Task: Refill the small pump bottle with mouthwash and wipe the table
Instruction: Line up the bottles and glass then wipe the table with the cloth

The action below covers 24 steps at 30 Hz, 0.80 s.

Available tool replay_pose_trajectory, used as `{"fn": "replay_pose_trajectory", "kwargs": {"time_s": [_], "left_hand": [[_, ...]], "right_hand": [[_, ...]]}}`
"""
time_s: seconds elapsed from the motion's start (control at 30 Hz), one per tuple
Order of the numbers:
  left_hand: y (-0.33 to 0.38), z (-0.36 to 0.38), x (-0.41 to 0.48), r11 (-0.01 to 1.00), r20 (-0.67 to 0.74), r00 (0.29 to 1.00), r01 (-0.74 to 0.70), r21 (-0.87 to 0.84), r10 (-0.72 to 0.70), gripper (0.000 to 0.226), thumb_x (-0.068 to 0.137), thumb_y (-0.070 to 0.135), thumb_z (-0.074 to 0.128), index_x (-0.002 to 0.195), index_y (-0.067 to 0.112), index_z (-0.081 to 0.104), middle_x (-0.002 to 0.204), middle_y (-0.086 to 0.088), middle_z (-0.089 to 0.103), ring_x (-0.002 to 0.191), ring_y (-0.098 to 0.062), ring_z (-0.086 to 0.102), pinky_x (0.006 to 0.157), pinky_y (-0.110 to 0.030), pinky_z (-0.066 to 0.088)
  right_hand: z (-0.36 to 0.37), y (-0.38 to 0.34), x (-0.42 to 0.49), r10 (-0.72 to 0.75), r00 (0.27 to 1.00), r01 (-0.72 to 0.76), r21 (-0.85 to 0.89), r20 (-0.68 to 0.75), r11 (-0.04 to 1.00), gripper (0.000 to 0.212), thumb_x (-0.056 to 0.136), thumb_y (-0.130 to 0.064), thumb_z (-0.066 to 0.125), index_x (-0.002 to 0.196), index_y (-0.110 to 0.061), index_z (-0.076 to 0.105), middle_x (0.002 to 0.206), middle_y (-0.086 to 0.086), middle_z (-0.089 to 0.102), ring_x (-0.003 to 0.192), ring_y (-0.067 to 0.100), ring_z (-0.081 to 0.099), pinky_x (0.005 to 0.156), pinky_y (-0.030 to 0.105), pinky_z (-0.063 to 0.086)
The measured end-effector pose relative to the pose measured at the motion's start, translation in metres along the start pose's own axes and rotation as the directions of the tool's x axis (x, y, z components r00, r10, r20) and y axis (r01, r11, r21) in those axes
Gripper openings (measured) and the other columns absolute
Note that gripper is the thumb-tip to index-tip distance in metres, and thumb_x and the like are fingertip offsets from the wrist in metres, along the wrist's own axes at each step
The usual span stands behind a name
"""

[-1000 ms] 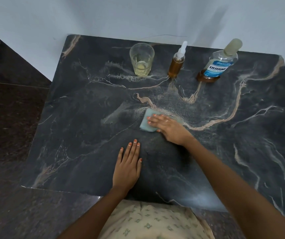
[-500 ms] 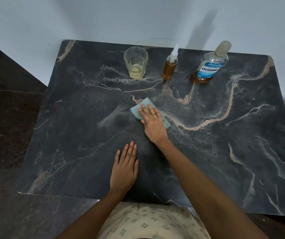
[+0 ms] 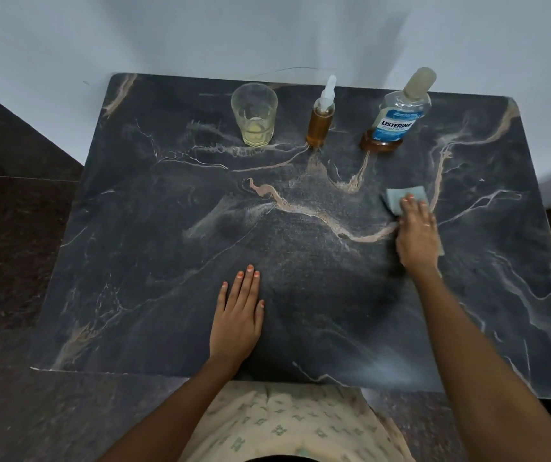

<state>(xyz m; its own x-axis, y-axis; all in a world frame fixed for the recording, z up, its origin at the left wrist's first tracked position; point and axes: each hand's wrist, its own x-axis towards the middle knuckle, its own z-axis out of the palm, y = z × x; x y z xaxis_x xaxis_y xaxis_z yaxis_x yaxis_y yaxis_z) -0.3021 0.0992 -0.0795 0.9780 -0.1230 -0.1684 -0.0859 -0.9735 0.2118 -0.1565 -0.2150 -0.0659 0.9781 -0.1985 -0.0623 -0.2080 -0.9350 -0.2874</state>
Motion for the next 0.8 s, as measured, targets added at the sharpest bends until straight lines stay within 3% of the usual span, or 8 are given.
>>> {"fn": "replay_pose_trajectory", "kwargs": {"time_s": [0.1, 0.2, 0.47, 0.63, 0.8], "left_hand": [[0.000, 0.000, 0.000, 1.000, -0.004, 1.000, 0.001, 0.002, -0.001, 0.052, 0.093, 0.030, 0.025, 0.140, 0.009, 0.031, 0.146, -0.008, 0.037, 0.134, -0.023, 0.032, 0.110, -0.038, 0.014], [0.001, 0.001, 0.000, 1.000, -0.010, 1.000, 0.003, -0.006, -0.003, 0.052, 0.093, 0.030, 0.024, 0.140, 0.009, 0.031, 0.146, -0.008, 0.036, 0.135, -0.023, 0.031, 0.111, -0.038, 0.014], [0.002, 0.000, 0.000, 1.000, 0.001, 1.000, 0.009, -0.007, -0.009, 0.053, 0.092, 0.031, 0.023, 0.140, 0.009, 0.031, 0.146, -0.008, 0.036, 0.135, -0.023, 0.033, 0.109, -0.045, 0.022], [0.002, -0.003, 0.000, 1.000, -0.004, 1.000, 0.000, -0.002, 0.000, 0.053, 0.091, 0.030, 0.024, 0.138, 0.007, 0.035, 0.144, -0.011, 0.039, 0.133, -0.025, 0.037, 0.108, -0.046, 0.024], [0.003, -0.005, 0.000, 1.000, -0.010, 1.000, -0.006, -0.009, 0.005, 0.053, 0.091, 0.029, 0.025, 0.135, 0.004, 0.038, 0.142, -0.013, 0.042, 0.130, -0.026, 0.040, 0.107, -0.047, 0.027]], "right_hand": [[-0.001, 0.008, -0.019, 0.134, 0.991, -0.131, 0.085, -0.030, 0.988, 0.043, 0.096, -0.006, 0.033, 0.139, -0.007, 0.030, 0.150, 0.012, 0.026, 0.140, 0.030, 0.016, 0.116, 0.045, 0.008], [0.010, -0.014, -0.039, 0.129, 0.991, -0.124, 0.124, -0.034, 0.984, 0.043, 0.097, -0.007, 0.032, 0.140, -0.007, 0.028, 0.151, 0.012, 0.025, 0.141, 0.030, 0.013, 0.117, 0.042, 0.004], [0.051, -0.114, -0.085, -0.194, 0.978, 0.182, 0.129, 0.083, 0.975, 0.045, 0.098, -0.012, 0.030, 0.142, -0.012, 0.020, 0.153, 0.006, 0.015, 0.142, 0.027, 0.004, 0.114, 0.036, -0.006], [0.067, -0.147, -0.102, -0.415, 0.894, 0.402, 0.108, 0.167, 0.909, 0.047, 0.099, -0.013, 0.028, 0.143, -0.015, 0.014, 0.155, 0.002, 0.010, 0.143, 0.023, -0.002, 0.113, 0.033, -0.011], [0.060, -0.136, -0.114, -0.546, 0.812, 0.520, 0.169, 0.205, 0.837, 0.047, 0.097, -0.007, 0.030, 0.143, -0.016, 0.020, 0.154, 0.001, 0.015, 0.143, 0.022, 0.001, 0.113, 0.030, -0.012]]}}
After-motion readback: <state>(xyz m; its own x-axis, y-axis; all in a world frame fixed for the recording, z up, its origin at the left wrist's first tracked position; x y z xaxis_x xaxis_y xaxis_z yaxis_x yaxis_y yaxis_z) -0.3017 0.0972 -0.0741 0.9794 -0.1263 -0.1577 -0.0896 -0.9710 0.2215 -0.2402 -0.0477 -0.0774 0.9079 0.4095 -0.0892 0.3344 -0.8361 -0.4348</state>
